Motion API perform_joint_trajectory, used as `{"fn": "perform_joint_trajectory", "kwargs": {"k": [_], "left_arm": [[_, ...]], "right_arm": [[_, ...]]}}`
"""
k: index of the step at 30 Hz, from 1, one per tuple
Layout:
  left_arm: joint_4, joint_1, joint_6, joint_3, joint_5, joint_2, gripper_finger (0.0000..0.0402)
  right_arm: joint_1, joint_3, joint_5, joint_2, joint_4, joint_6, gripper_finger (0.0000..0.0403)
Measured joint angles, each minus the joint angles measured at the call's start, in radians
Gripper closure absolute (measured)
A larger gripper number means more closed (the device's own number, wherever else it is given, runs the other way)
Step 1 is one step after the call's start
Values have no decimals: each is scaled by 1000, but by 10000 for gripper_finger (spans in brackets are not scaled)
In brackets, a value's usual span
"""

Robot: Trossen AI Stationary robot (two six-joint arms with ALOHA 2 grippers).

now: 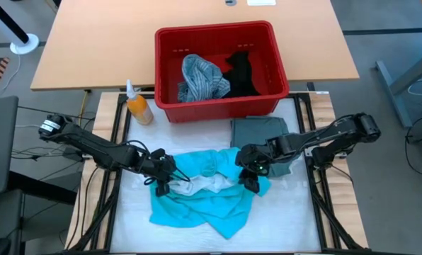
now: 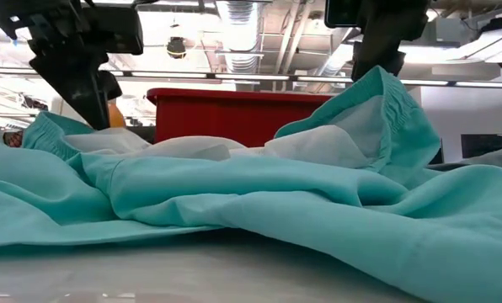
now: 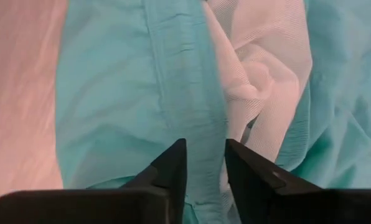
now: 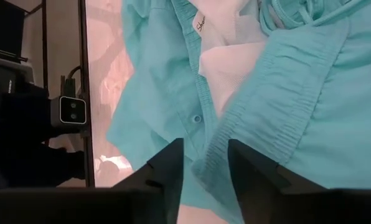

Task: Fold Laundry from Bin
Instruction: Fold the light blue shorts

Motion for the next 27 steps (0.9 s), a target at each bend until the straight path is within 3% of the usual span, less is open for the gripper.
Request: {"fn": "perform_joint_trajectory", "kwargs": {"k": [6,9,15,27], "left_arm": [[29,0,-1,0,11,41,272],[39,-1,21,0,61,63,270],[28,-1,67,6,68,55,269],[-67,0,58,16,-15,69,276]], "right_arm": [[5,0,-57,0,1,41,203],[15,0,-60,0,0,45,199],[27,0,-61,0,0,45,198],[39,0,-59,0,78,95,198]]}}
